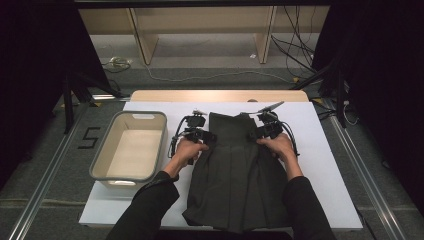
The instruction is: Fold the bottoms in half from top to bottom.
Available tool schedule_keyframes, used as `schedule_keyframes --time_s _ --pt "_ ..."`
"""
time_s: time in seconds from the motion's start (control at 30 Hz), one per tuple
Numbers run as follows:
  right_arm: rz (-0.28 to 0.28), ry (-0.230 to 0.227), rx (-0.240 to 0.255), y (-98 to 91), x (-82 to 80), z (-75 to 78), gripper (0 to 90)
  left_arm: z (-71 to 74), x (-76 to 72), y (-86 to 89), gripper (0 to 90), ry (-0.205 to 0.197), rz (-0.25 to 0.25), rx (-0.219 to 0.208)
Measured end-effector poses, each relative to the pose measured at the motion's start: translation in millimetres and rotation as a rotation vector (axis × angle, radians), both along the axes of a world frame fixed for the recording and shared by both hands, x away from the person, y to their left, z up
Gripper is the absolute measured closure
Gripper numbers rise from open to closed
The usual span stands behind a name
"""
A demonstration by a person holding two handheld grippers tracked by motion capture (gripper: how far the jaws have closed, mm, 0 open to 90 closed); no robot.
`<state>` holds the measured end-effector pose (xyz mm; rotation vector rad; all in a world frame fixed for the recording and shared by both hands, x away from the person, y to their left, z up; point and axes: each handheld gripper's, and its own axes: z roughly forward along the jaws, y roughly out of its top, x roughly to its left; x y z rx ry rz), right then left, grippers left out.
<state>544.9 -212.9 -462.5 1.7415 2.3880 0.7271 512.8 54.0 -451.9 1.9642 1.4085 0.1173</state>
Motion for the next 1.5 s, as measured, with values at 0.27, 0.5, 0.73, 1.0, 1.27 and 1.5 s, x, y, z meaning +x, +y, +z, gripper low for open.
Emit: schedule_keyframes --time_s 0.27,0.5,0.73,1.0,1.27,1.5 --pt "0.005 0.015 0.009 6.2 1.5 -1.7 27.3 -0.3 7.1 -5.1 61.8 0.004 -0.002 -0.023" --pt "0.027 0.006 0.021 11.9 -2.3 -0.1 51.0 1.1 5.1 -9.5 84.0 -0.011 -0.011 -0.024" --pt "0.060 -0.002 0.027 17.1 -4.2 4.2 77.1 6.2 3.2 -5.7 86.4 -0.044 -0.013 -0.037" --pt "0.091 -0.082 0.034 15.5 -3.9 38.2 81.4 24.9 5.9 5.1 86.9 -0.105 0.003 -0.087" --pt "0.093 -0.157 0.030 11.4 -5.0 61.3 81.5 45.1 6.2 1.6 86.9 -0.166 -0.016 -0.091" --pt "0.094 -0.195 0.017 10.3 -6.3 70.7 81.4 53.7 10.6 -0.8 86.9 -0.194 -0.014 -0.076"
